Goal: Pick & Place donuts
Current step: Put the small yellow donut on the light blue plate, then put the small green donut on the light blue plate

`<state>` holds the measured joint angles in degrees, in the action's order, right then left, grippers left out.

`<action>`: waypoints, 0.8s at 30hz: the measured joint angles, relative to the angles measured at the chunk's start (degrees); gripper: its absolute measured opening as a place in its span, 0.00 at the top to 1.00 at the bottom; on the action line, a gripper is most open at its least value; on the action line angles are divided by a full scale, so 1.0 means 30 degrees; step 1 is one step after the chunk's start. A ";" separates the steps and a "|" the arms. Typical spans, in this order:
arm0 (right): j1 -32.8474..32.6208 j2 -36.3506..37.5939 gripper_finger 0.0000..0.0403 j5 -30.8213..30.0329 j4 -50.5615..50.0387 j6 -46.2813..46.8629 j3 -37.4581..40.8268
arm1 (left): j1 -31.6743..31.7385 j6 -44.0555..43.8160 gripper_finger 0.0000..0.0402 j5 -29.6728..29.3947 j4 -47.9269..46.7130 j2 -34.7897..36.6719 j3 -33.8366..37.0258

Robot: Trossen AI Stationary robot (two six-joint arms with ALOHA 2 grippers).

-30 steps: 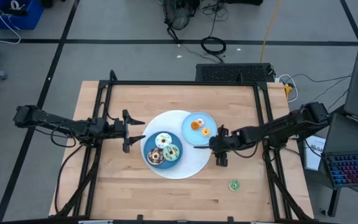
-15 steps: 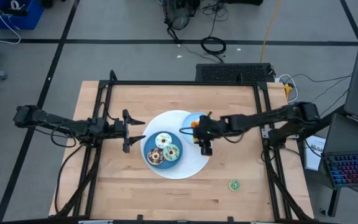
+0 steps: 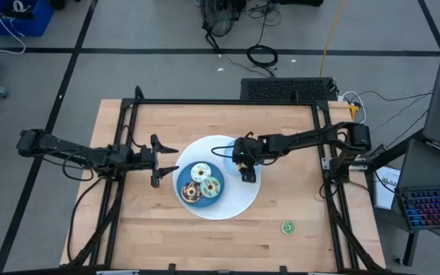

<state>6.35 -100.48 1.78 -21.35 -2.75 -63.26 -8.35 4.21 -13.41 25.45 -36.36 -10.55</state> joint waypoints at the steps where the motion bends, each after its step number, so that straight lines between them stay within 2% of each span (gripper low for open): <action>1: 0.0001 0.0004 0.37 -0.0007 -0.0001 0.0124 0.0000 | 0.0000 0.0000 0.31 0.0000 0.0007 0.0000 0.0000; 5: 0.0001 0.0196 0.25 -0.0031 0.0102 0.0176 0.0000 | -0.0003 0.0000 0.30 0.0000 0.0015 0.0002 0.0000; 9: -0.0165 0.0878 0.18 0.0009 -0.0804 0.0790 -0.0015 | -0.0001 0.0000 0.29 -0.0007 0.0022 0.0004 0.0000; 13: -0.1010 0.2659 0.17 0.2193 -0.4340 0.3410 -0.0015 | 0.0002 0.0000 0.29 -0.0013 0.0028 0.0000 0.0000; 16: -0.2451 0.3898 0.17 0.3387 -0.7398 0.6125 -0.0015 | -0.0004 0.0000 0.31 -0.0007 0.0018 -0.0004 0.0000; 21: -0.6390 0.4805 0.17 0.1470 -1.0740 1.0469 0.0000 | 0.0003 0.0000 0.32 -0.0014 0.0029 -0.0001 0.0000; 24: -0.8355 0.4836 0.17 0.1310 -1.1259 1.3159 0.0000 | -0.0004 0.0000 0.31 -0.0015 0.0022 0.0000 0.0000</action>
<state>-18.72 -85.97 5.71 -55.12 36.73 -63.26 -8.36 4.21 -13.45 25.52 -36.36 -10.55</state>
